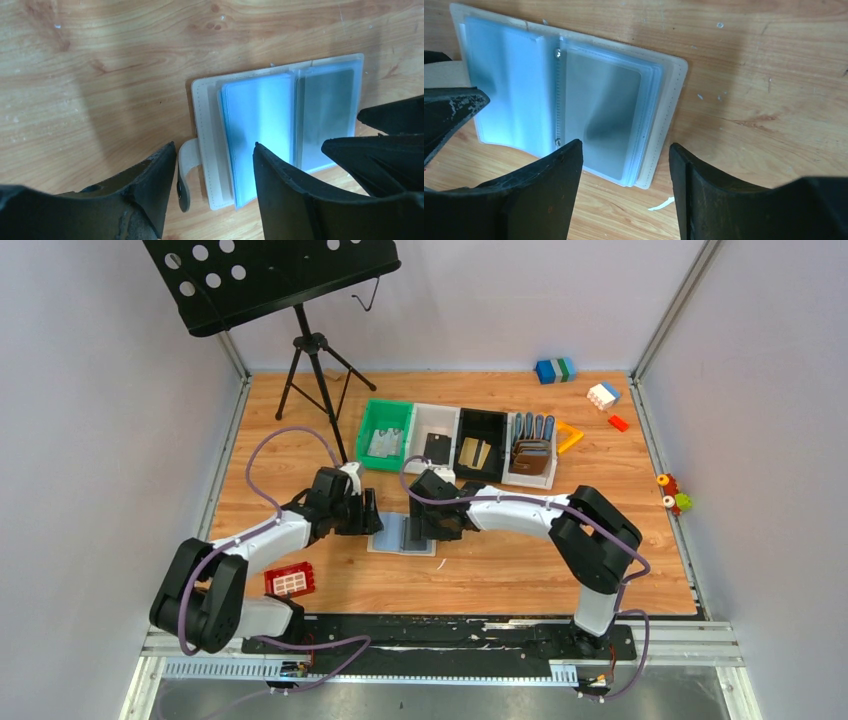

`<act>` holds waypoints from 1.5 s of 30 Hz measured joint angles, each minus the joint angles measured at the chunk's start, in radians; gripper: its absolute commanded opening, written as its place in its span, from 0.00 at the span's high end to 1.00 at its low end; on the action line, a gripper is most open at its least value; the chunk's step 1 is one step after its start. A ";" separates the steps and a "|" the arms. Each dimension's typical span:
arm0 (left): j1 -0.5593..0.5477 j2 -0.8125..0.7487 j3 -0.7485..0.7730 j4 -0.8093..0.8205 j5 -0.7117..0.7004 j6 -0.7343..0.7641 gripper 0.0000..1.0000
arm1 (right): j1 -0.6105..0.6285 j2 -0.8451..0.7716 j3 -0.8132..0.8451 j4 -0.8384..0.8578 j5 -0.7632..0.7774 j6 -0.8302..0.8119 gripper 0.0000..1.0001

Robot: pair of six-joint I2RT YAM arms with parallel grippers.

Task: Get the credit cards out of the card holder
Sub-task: Remove the credit card from the card holder.

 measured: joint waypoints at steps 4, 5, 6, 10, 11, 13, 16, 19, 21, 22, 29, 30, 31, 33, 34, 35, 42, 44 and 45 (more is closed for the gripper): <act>-0.032 0.049 0.038 -0.011 -0.035 0.013 0.44 | 0.002 0.002 0.000 0.005 -0.009 0.002 0.41; -0.039 0.061 0.046 -0.010 -0.040 0.016 0.45 | 0.002 0.002 -0.003 0.013 -0.015 0.003 0.41; -0.044 0.071 0.053 -0.009 -0.044 0.019 0.46 | 0.001 0.002 -0.006 0.020 -0.021 0.004 0.42; -0.048 0.105 0.074 0.001 -0.048 0.025 0.51 | -0.001 -0.006 -0.025 0.054 -0.039 0.008 0.45; -0.048 0.113 0.077 0.005 -0.049 0.027 0.52 | -0.003 -0.010 -0.034 0.066 -0.048 0.010 0.46; -0.048 0.128 0.083 0.016 -0.051 0.030 0.54 | -0.014 -0.021 -0.058 0.095 -0.072 0.018 0.46; -0.053 0.138 0.089 0.024 -0.061 0.034 0.56 | -0.033 -0.046 -0.106 0.153 -0.108 0.041 0.44; -0.064 0.150 0.097 0.026 -0.078 0.040 0.59 | -0.047 -0.072 -0.160 0.227 -0.138 0.076 0.42; -0.071 0.157 0.102 0.022 -0.090 0.047 0.60 | -0.055 -0.081 -0.186 0.274 -0.166 0.099 0.42; -0.074 0.159 0.105 0.020 -0.096 0.050 0.60 | -0.057 -0.081 -0.194 0.296 -0.181 0.111 0.42; -0.097 0.179 0.114 0.045 -0.101 0.058 0.60 | -0.058 -0.079 -0.229 0.383 -0.257 0.165 0.32; -0.098 0.179 0.114 0.047 -0.100 0.058 0.60 | -0.058 -0.079 -0.230 0.392 -0.264 0.171 0.29; -0.098 0.179 0.114 0.049 -0.100 0.058 0.60 | -0.058 -0.079 -0.231 0.399 -0.267 0.176 0.26; -0.098 0.179 0.114 0.053 -0.095 0.059 0.60 | -0.058 -0.079 -0.231 0.414 -0.276 0.183 0.25; -0.098 0.179 0.113 0.055 -0.093 0.059 0.60 | -0.058 -0.078 -0.231 0.420 -0.281 0.188 0.26; -0.098 0.179 0.113 0.057 -0.092 0.059 0.60 | -0.058 -0.076 -0.231 0.423 -0.285 0.192 0.27; -0.099 0.165 0.093 0.082 -0.089 0.058 0.58 | -0.058 -0.063 -0.231 0.446 -0.306 0.214 0.36; -0.099 0.158 0.085 0.089 -0.088 0.056 0.55 | -0.058 -0.063 -0.231 0.445 -0.307 0.218 0.39; -0.099 0.154 0.084 0.089 -0.086 0.056 0.53 | -0.058 -0.063 -0.231 0.445 -0.307 0.220 0.41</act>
